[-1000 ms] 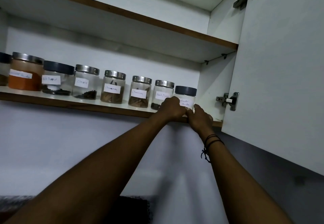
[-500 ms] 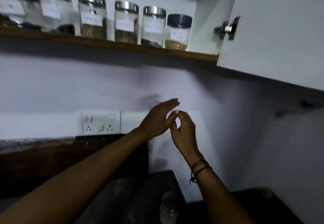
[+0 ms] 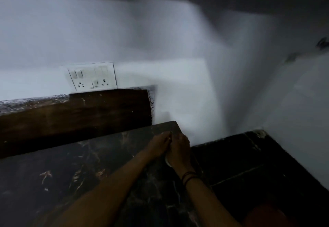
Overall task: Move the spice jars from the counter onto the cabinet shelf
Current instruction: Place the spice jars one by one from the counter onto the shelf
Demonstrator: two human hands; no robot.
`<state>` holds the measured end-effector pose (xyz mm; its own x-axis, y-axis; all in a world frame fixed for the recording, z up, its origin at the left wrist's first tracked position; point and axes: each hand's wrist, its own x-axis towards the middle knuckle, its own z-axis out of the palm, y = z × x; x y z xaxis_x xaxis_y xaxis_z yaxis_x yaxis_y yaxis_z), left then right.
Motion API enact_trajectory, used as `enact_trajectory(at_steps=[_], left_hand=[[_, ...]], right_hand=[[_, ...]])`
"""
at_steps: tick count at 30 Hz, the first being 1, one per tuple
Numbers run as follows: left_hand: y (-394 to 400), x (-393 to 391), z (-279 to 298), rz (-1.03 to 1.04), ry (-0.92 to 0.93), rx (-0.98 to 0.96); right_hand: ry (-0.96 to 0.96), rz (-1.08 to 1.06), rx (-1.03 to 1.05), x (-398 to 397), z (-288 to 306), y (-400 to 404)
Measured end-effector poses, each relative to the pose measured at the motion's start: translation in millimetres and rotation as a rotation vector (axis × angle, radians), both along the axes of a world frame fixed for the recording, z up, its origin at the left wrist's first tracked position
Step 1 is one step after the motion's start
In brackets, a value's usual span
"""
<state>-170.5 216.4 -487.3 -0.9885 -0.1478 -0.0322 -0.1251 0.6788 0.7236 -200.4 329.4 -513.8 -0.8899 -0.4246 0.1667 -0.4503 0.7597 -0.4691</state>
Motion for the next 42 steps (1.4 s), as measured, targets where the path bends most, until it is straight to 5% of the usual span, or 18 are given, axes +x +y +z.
enact_trajectory(at_steps=[3,8,11,19,27,38,42], left_hand=[[15,5,-25,-0.007,-0.192,0.088],[35,5,-41,0.111,-0.235,0.268],[39,9,-47,0.240,-0.283,0.392],[26,39,-34,0.450,-0.024,0.519],[-7,59,21,0.235,0.036,0.822],[-1,98,46,0.211,0.079,0.855],[-9,87,99,0.119,0.215,0.778]], right_hand=[[-0.079,-0.071,-0.071,16,-37,14],[-0.415,-0.140,-0.248,25,-69,23],[-0.346,-0.191,-0.254,23,-73,24],[-0.355,-0.049,-0.619,14,-46,44],[-0.729,0.159,-1.091,7,20,43],[-0.745,0.140,-1.130,40,57,37],[-0.611,0.116,-1.206,39,112,33]])
